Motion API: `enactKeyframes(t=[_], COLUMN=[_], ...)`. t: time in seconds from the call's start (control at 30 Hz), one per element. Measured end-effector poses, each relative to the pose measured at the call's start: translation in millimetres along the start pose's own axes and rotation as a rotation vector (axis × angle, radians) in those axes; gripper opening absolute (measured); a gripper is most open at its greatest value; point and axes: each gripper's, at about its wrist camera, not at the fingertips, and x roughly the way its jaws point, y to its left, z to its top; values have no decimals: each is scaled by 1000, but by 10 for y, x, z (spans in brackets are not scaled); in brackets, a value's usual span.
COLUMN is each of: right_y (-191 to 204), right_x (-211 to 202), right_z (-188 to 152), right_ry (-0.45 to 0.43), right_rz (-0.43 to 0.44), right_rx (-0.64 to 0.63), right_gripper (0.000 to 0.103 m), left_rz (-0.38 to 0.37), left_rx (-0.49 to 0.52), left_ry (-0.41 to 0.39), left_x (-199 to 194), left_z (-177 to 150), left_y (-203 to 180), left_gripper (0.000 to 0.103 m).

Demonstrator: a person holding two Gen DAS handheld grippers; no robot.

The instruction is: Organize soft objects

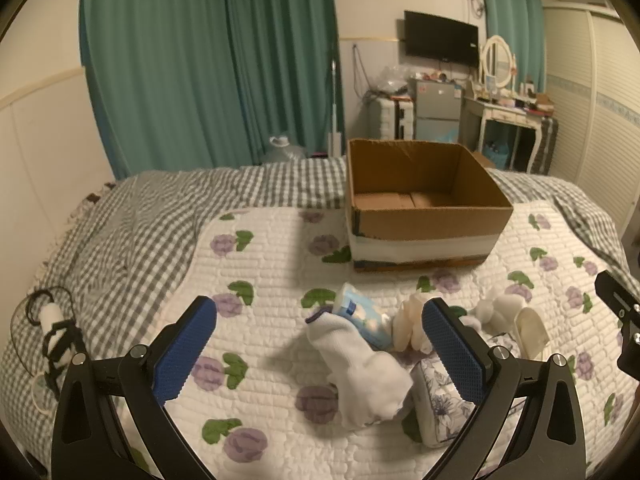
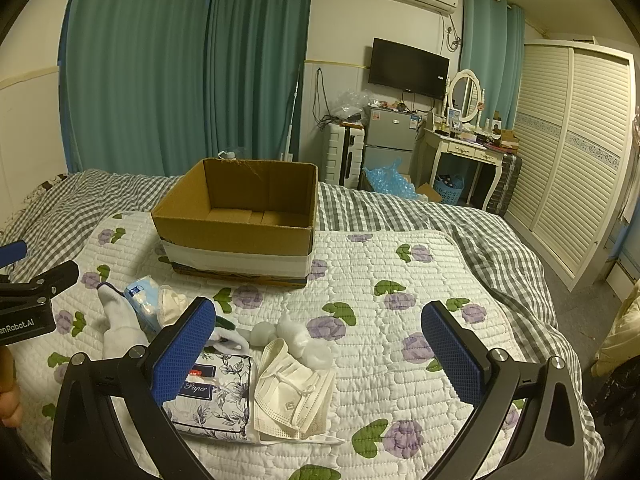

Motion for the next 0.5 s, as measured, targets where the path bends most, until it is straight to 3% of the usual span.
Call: enactKeyframes(t=[0.5], right_y=[1], right_x=[-4], right_z=[8], right_ry=[0], right_rz=[1], right_rx=[0], right_gripper=[103], left_rz=[-1], left_rx=[1], left_ry=[2], left_x=[22], left_z=[-5], left_y=[13], left_gripper=[103])
